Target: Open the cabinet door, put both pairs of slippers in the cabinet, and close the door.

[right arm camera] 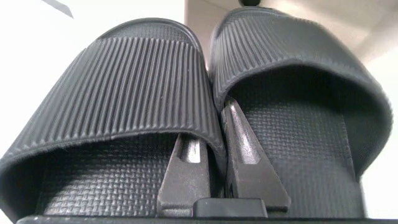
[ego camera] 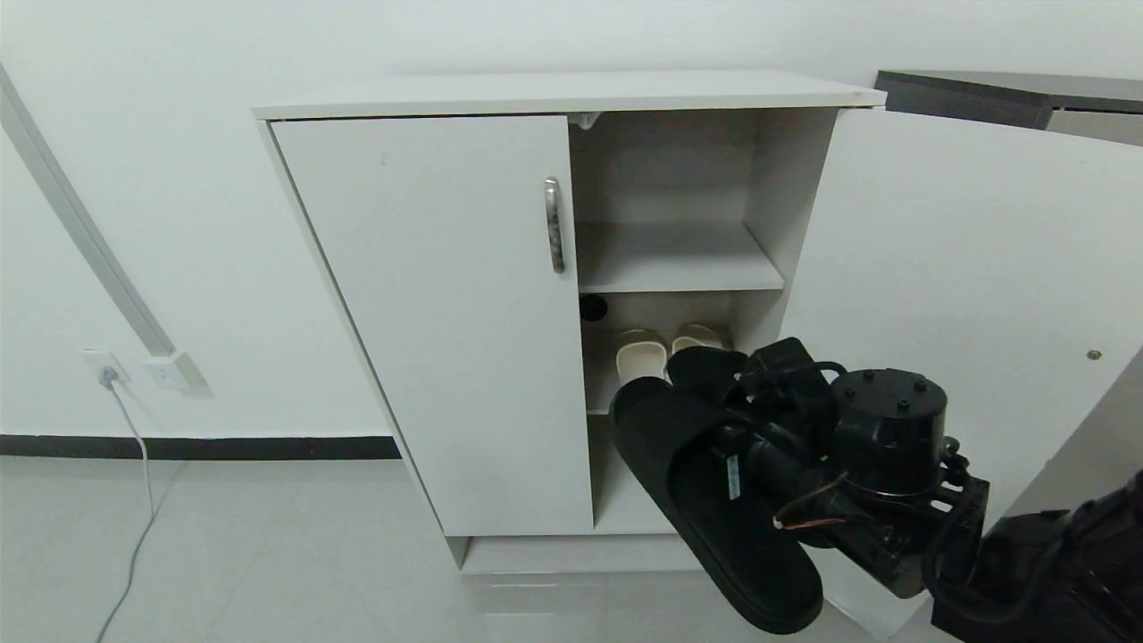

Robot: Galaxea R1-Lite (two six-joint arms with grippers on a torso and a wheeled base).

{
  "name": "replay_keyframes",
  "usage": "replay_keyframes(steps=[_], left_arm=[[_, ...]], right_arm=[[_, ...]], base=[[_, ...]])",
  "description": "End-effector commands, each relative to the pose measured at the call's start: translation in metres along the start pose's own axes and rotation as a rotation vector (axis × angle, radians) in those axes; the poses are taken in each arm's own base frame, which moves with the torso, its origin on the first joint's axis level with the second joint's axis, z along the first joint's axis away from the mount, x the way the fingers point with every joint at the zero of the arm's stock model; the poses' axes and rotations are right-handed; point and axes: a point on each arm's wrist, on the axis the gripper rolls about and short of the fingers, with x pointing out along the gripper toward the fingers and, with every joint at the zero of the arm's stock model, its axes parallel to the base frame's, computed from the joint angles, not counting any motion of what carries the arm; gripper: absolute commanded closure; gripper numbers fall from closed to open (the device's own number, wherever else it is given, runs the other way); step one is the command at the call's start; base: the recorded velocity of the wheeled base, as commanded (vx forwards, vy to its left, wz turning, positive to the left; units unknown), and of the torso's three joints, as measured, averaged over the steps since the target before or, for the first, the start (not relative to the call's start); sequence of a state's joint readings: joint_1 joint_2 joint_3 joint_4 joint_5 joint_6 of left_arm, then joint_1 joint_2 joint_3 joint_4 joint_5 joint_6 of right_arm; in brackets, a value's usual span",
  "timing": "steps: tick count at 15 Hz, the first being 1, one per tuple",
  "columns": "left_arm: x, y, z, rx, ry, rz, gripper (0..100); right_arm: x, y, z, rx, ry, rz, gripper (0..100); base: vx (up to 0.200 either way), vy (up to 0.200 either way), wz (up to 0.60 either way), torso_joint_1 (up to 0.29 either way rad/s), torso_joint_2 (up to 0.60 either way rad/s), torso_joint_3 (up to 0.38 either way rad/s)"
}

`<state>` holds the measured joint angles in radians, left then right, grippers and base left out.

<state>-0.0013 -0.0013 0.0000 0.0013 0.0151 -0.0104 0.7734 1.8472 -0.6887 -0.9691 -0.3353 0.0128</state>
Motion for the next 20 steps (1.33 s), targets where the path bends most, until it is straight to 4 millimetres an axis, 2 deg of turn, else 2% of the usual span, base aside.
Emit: replay_keyframes(steps=[1,5,8,14,20], left_arm=[[0.0,0.0,0.0,0.0,0.002,0.0,100],[0.0,0.0,0.0,0.001,0.002,0.0,100],[0.0,0.0,0.0,0.001,0.002,-0.002,100],[0.0,0.0,0.0,0.001,0.002,0.0,100],[0.0,0.0,0.0,0.001,0.002,0.0,100]], right_arm=[[0.006,0.017,0.017,0.048,-0.006,-0.049,100],[0.0,0.046,0.041,0.148,0.067,-0.264,100],[0.002,0.055,0.053,0.163,0.072,-0.375,100],[0.019,0.045,0.088,0.181,0.036,-0.449,100],[0.037,0.038,0.089,0.133,0.046,-0.48,100]], base=[[0.0,0.0,0.0,0.0,0.0,0.0],[0.0,0.0,0.0,0.0,0.0,0.0],[0.0,0.0,0.0,0.0,0.0,0.0],[0.0,0.0,0.0,0.0,0.0,0.0],[0.0,0.0,0.0,0.0,0.0,0.0]])
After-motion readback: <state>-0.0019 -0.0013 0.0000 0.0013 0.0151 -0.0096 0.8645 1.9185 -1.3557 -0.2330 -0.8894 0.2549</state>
